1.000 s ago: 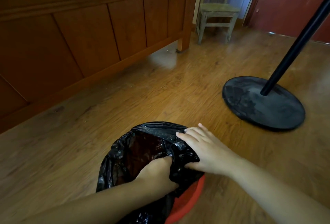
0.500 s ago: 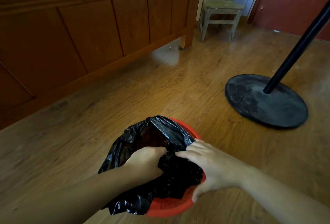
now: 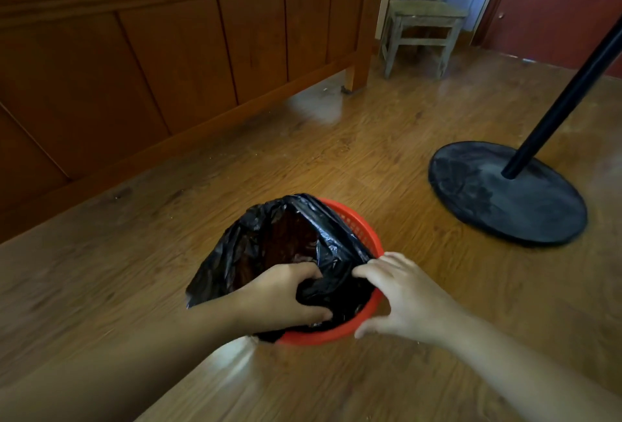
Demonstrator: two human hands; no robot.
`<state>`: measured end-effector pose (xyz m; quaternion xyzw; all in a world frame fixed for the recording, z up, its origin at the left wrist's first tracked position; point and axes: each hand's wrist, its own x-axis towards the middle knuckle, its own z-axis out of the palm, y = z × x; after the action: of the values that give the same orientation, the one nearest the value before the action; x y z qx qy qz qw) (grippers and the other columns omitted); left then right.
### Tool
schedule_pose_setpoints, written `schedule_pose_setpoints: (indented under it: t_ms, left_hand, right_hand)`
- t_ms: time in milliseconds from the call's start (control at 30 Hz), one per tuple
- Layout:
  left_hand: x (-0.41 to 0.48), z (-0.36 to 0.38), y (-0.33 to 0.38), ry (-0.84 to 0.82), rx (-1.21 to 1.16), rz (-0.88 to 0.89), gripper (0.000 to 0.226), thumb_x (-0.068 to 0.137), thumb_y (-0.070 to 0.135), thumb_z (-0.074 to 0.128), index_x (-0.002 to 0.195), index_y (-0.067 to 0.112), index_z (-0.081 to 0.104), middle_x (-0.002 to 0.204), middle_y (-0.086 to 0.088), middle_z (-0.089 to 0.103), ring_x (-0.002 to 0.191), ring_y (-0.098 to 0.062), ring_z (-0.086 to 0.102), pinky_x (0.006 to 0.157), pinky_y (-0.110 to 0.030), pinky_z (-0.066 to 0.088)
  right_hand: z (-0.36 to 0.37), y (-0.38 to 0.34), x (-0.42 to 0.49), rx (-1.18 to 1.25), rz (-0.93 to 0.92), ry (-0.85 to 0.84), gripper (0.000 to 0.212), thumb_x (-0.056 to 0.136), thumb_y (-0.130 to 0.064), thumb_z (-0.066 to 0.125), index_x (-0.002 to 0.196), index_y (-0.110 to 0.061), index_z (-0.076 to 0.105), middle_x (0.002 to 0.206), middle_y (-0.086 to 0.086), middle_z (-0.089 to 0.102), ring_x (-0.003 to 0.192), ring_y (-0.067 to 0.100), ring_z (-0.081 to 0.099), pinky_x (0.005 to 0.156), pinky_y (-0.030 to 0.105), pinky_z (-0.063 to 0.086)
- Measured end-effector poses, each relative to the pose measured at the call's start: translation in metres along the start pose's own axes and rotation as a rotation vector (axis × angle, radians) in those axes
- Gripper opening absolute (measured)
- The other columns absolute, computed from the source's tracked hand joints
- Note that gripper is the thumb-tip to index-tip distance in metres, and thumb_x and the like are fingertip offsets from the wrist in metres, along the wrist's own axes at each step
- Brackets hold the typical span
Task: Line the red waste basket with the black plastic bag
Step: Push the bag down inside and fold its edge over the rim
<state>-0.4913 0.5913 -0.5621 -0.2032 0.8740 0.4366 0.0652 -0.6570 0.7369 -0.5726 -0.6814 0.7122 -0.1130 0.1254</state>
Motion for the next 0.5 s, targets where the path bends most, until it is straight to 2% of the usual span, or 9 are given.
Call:
schedule_pose_setpoints:
  t_ms: [133,233,333,400,500]
  left_hand:
    - [-0.001,-0.008,0.006,0.025,0.005,0.047,0.033,0.065,0.047,0.075,0.088,0.040,0.052,0.082,0.018,0.062,0.074,0.009,0.058,0.058,-0.008,0.045]
    - [0.003,-0.006,0.001,0.030,0.220,0.048,0.051,0.064,0.049,0.075,0.105,0.031,0.051,0.098,0.013,0.062,0.086,-0.003,0.059,0.075,-0.025,0.051]
    - [0.007,-0.001,-0.002,0.076,0.378,0.097,0.036,0.075,0.036,0.068,0.104,0.026,0.051,0.100,0.008,0.060,0.086,-0.010,0.056,0.076,-0.028,0.049]
    - [0.008,0.003,-0.005,0.077,0.365,0.152,0.023,0.079,0.028,0.066,0.097,0.023,0.052,0.095,0.006,0.059,0.082,-0.009,0.053,0.071,-0.023,0.044]
    - [0.010,0.001,-0.010,0.045,0.338,0.200,0.012,0.081,0.016,0.062,0.090,0.016,0.054,0.086,0.009,0.053,0.077,-0.008,0.049,0.063,-0.012,0.036]
  right_hand:
    - [0.001,0.000,0.005,0.025,0.109,0.138,0.088,0.057,-0.070,0.062,0.127,-0.023,0.036,0.114,-0.008,0.056,0.105,0.009,0.042,0.091,0.016,0.021]
    - [0.002,0.002,0.008,0.041,0.118,0.190,0.085,0.060,-0.064,0.066,0.127,-0.021,0.037,0.110,-0.009,0.056,0.103,0.009,0.045,0.094,0.020,0.024]
    - [0.003,0.002,0.010,-0.047,0.007,0.229,0.061,0.065,-0.056,0.068,0.110,-0.016,0.054,0.097,-0.008,0.059,0.093,0.009,0.051,0.090,0.028,0.037]
    - [0.002,0.002,0.009,-0.083,-0.083,0.232,0.042,0.069,-0.048,0.070,0.094,-0.015,0.060,0.086,-0.007,0.059,0.083,0.010,0.053,0.080,0.027,0.041]
    - [0.001,0.013,0.005,-0.054,-0.163,0.209,0.024,0.075,-0.033,0.070,0.090,-0.017,0.061,0.082,-0.006,0.055,0.080,0.008,0.046,0.076,0.025,0.042]
